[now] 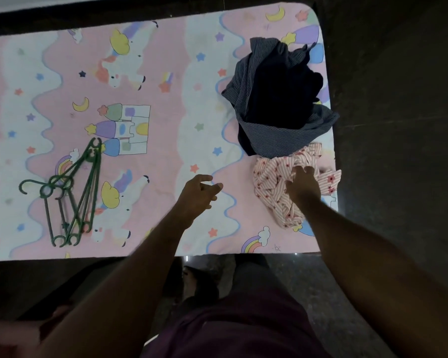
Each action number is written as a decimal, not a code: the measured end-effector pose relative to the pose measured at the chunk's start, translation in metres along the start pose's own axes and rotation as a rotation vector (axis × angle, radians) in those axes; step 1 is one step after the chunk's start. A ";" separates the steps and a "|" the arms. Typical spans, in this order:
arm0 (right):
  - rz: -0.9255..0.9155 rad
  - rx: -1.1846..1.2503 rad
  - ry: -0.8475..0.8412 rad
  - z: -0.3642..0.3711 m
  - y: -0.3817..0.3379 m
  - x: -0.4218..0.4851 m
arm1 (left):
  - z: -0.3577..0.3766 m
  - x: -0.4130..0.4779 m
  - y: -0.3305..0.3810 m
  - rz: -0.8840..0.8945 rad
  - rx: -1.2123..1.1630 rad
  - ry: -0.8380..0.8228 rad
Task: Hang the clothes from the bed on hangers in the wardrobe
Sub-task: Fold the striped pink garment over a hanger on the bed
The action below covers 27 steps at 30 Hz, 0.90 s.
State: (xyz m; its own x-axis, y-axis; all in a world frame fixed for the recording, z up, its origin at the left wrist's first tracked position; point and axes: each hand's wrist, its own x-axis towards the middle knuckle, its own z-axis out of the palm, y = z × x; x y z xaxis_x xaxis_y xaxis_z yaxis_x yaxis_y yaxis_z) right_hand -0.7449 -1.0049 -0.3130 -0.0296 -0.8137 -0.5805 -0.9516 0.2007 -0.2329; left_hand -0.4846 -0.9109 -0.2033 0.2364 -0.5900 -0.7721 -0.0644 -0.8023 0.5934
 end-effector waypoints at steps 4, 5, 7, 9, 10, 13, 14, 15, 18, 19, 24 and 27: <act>-0.075 -0.100 -0.064 -0.004 0.007 0.032 | -0.002 0.009 0.004 -0.017 0.009 0.001; -0.090 -0.116 -0.106 -0.003 0.008 0.042 | -0.002 0.010 0.004 -0.019 0.018 0.001; -0.085 -0.098 -0.207 0.002 0.008 0.058 | -0.001 0.011 0.003 -0.032 0.031 0.000; -0.049 -0.056 -0.254 0.009 0.010 0.068 | 0.000 0.009 0.000 -0.056 0.035 0.000; -0.023 -0.022 -0.242 0.010 0.009 0.067 | 0.001 0.008 -0.003 -0.070 0.035 0.001; -0.003 0.208 -0.147 0.014 0.000 0.054 | 0.001 0.004 -0.013 -0.101 0.057 0.001; -0.004 0.322 -0.114 0.009 -0.009 0.041 | 0.001 0.004 -0.014 -0.108 0.064 0.000; -0.009 0.439 -0.095 0.004 -0.020 0.023 | 0.001 0.003 -0.015 -0.117 0.065 0.001; -0.065 0.751 -0.160 -0.015 -0.053 -0.047 | 0.006 0.000 -0.007 -0.165 -0.035 -0.020; -0.089 0.852 -0.218 -0.020 -0.063 -0.071 | 0.007 -0.002 -0.002 -0.198 -0.097 -0.034; -0.293 1.019 -0.401 -0.022 -0.094 -0.146 | 0.019 -0.009 0.021 -0.250 -0.235 -0.128; -0.364 1.012 -0.430 -0.023 -0.101 -0.157 | 0.020 -0.017 0.022 -0.198 -0.220 -0.035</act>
State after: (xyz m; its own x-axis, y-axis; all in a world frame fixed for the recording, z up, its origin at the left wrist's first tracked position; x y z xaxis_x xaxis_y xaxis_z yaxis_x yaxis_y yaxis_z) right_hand -0.6510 -0.9099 -0.1803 0.4870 -0.6996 -0.5228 -0.1963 0.4956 -0.8461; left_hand -0.5095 -0.9206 -0.1817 0.1897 -0.4298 -0.8828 0.1921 -0.8655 0.4627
